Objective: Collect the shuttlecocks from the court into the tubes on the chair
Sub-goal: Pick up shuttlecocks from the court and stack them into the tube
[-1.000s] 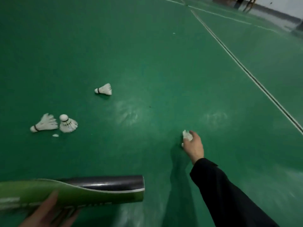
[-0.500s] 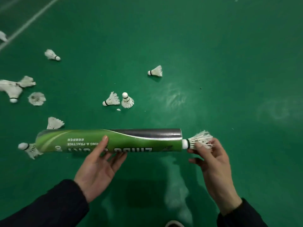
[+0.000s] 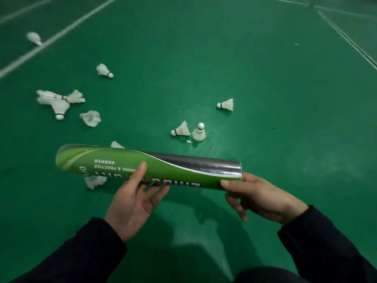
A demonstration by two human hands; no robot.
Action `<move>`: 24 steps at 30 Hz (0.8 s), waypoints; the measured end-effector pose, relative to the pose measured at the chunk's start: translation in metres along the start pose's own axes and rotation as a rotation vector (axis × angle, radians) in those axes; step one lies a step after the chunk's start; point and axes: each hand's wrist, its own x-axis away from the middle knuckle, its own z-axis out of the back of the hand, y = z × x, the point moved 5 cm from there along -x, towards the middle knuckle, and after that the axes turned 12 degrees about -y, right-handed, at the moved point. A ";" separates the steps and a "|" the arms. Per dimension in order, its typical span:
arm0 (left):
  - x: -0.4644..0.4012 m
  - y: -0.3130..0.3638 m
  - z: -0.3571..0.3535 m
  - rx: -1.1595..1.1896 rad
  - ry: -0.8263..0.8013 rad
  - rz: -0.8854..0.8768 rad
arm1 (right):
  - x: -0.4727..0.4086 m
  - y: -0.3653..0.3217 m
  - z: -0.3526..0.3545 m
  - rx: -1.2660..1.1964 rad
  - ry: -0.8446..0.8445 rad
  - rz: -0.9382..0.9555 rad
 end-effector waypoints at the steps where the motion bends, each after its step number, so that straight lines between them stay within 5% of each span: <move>1: 0.011 0.013 0.015 0.022 0.012 -0.023 | -0.012 0.000 -0.013 -0.074 -0.101 -0.071; 4: 0.041 0.047 0.054 0.076 0.016 -0.091 | -0.051 -0.010 -0.051 -0.071 -0.164 -0.061; 9: 0.066 0.085 0.088 0.117 0.071 -0.178 | -0.097 -0.032 -0.093 0.128 0.058 0.022; 12: 0.062 0.088 0.098 0.110 0.068 -0.152 | -0.104 -0.031 -0.108 0.096 -0.022 -0.042; 20: 0.029 0.074 0.097 0.087 0.060 -0.126 | -0.103 -0.014 -0.076 0.109 0.159 0.007; 24: 0.017 0.069 0.100 0.073 0.081 -0.130 | -0.117 0.007 -0.054 -0.110 0.078 -0.055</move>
